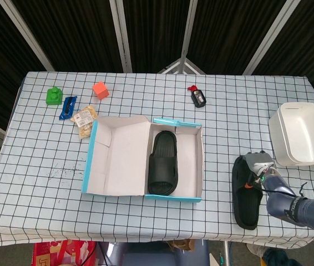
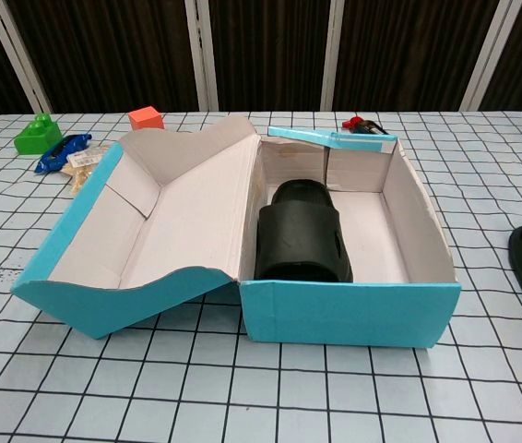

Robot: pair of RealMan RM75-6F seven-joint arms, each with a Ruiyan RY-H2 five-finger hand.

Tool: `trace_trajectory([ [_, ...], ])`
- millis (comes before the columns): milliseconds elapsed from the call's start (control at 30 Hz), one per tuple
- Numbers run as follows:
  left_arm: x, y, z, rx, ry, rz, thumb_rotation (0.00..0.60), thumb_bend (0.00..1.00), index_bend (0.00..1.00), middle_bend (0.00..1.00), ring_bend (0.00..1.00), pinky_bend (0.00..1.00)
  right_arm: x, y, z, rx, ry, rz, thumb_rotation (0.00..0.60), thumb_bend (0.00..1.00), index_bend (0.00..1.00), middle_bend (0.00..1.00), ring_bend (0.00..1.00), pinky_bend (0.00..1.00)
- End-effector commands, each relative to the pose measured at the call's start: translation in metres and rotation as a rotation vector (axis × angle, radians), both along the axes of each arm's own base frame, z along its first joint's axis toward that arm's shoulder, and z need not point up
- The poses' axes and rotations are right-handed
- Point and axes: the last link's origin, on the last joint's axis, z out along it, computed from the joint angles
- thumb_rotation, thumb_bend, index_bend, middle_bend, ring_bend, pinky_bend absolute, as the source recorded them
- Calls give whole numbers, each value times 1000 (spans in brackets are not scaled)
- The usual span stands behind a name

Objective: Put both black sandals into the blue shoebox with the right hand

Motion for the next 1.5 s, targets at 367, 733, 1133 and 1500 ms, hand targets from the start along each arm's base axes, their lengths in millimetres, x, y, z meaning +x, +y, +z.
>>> trace_trajectory([
  [367,5,8,-10,-35,9,-127,600,370,10,0,0,30,4,4,8,-16,-13,8,600,310,492,386,157,0],
  [733,10,16,-43,-149,61,-158,600,369,10,0,0,30,3,7,11,-13,-11,0,600,310,515,387,157,0],
  [1133,12,12,-36,-105,53,-183,600,369,10,0,0,30,11,10,27,-50,-64,6,600,317,517,389,159,0],
  [1500,11,10,-30,-82,44,-185,600,369,10,0,0,30,23,10,55,-109,-129,14,600,319,524,389,159,0],
])
